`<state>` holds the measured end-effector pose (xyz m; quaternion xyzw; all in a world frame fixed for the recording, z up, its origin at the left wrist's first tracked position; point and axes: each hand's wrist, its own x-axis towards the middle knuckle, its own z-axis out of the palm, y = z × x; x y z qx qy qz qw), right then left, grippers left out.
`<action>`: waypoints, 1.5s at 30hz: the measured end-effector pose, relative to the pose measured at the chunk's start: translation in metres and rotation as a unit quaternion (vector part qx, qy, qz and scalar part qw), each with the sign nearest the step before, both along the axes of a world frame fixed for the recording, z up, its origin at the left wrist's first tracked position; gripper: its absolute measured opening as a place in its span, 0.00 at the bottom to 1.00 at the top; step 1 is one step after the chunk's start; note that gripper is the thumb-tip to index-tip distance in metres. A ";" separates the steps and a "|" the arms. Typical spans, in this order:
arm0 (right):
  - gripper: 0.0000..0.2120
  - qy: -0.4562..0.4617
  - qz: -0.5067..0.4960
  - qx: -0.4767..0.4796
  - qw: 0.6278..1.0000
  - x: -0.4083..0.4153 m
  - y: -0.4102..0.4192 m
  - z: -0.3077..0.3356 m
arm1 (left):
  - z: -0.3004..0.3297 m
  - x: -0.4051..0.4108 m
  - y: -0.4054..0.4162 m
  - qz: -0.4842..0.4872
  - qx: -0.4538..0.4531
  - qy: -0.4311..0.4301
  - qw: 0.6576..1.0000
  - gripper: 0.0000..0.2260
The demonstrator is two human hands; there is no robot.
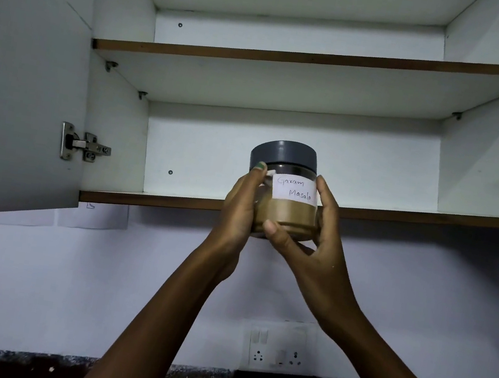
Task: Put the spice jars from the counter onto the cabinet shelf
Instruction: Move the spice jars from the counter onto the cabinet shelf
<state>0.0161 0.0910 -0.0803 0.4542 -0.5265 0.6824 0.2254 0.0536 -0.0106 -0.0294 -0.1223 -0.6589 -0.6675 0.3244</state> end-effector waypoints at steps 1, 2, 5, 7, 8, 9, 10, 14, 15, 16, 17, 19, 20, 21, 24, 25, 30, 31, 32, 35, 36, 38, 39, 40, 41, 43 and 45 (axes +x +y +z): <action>0.42 0.012 -0.031 0.002 0.999 -0.001 -0.002 -0.001 | 0.000 -0.001 -0.002 0.007 -0.003 0.003 1.000 0.20; 0.43 0.025 -0.061 0.003 0.998 -0.001 -0.005 -0.002 | 0.000 -0.002 -0.003 0.010 -0.004 0.007 1.000 0.18; 0.43 0.061 -0.123 -0.002 0.991 -0.003 -0.013 -0.003 | -0.001 -0.003 -0.007 0.011 0.003 0.013 1.000 0.15; 0.43 0.068 -0.138 -0.006 0.988 -0.002 -0.018 -0.003 | -0.001 -0.002 -0.011 0.013 0.009 0.015 1.000 0.15; 0.43 0.070 -0.140 -0.006 0.988 -0.002 -0.020 -0.003 | -0.001 -0.002 -0.013 0.015 0.010 0.017 1.000 0.15; 0.43 0.071 -0.141 -0.005 0.987 -0.001 -0.022 -0.002 | -0.002 -0.002 -0.015 0.018 0.010 0.018 1.000 0.15; 0.43 0.072 -0.141 -0.005 0.987 -0.001 -0.024 -0.002 | -0.002 -0.001 -0.017 0.019 0.008 0.019 1.000 0.16; 0.43 0.087 -0.150 -0.010 0.985 0.001 -0.031 -0.003 | -0.001 0.003 -0.023 0.027 -0.007 0.042 0.999 0.15; 0.43 0.090 -0.154 -0.015 0.984 0.002 -0.034 -0.003 | -0.001 0.005 -0.024 0.034 -0.015 0.054 0.998 0.14; 0.42 0.092 -0.155 -0.020 0.983 0.003 -0.037 -0.002 | -0.001 0.006 -0.025 0.044 -0.028 0.070 0.996 0.14; 0.42 0.094 -0.153 -0.025 0.984 0.004 -0.042 -0.001 | -0.001 0.009 -0.027 0.060 -0.044 0.090 0.993 0.14; 0.43 0.099 -0.150 -0.033 0.983 0.003 -0.054 0.004 | -0.001 0.013 -0.032 0.098 -0.083 0.122 0.984 0.13; 0.43 0.106 -0.152 -0.036 0.982 0.001 -0.061 0.006 | -0.001 0.015 -0.036 0.121 -0.100 0.123 0.980 0.14; 0.43 0.115 -0.156 -0.034 0.980 0.000 -0.070 0.010 | -0.001 0.016 -0.041 0.151 -0.116 0.119 0.974 0.18; 0.41 0.144 -0.179 -0.003 0.973 0.000 -0.103 0.018 | -0.003 0.018 -0.064 0.278 -0.151 0.102 0.943 0.30; 0.41 0.154 -0.186 0.010 0.970 -0.001 -0.114 0.019 | -0.003 0.019 -0.072 0.309 -0.148 0.097 0.935 0.32; 0.42 0.188 -0.196 0.073 0.960 -0.011 -0.171 0.023 | -0.004 0.021 -0.127 0.382 -0.141 0.064 0.911 0.34; 0.42 0.196 -0.201 0.086 0.956 -0.013 -0.182 0.024 | -0.004 0.021 -0.138 0.392 -0.146 0.061 0.906 0.32; 0.42 0.204 -0.207 0.098 0.952 -0.015 -0.191 0.025 | -0.004 0.020 -0.148 0.402 -0.152 0.059 0.901 0.30; 0.41 0.218 -0.223 0.128 0.941 -0.017 -0.217 0.029 | -0.004 0.017 -0.174 0.428 -0.158 0.055 0.888 0.27; 0.41 0.219 -0.227 0.132 0.940 -0.017 -0.225 0.030 | -0.003 0.016 -0.181 0.436 -0.156 0.053 0.885 0.27; 0.42 0.215 -0.224 0.132 0.941 -0.014 -0.239 0.033 | -0.002 0.016 -0.194 0.453 -0.152 0.057 0.876 0.28; 0.42 0.216 -0.222 0.133 0.942 -0.012 -0.245 0.035 | -0.001 0.017 -0.199 0.462 -0.151 0.063 0.872 0.28; 0.42 0.219 -0.226 0.132 0.940 -0.010 -0.250 0.036 | 0.000 0.017 -0.203 0.468 -0.149 0.073 0.868 0.27; 0.41 0.225 -0.235 0.129 0.937 -0.008 -0.255 0.038 | 0.001 0.017 -0.208 0.472 -0.147 0.084 0.866 0.26; 0.37 0.233 -0.250 0.119 0.932 -0.006 -0.265 0.040 | 0.001 0.017 -0.217 0.470 -0.144 0.103 0.865 0.26; 0.36 0.231 -0.246 0.113 0.934 -0.006 -0.271 0.042 | 0.000 0.017 -0.225 0.466 -0.154 0.111 0.864 0.28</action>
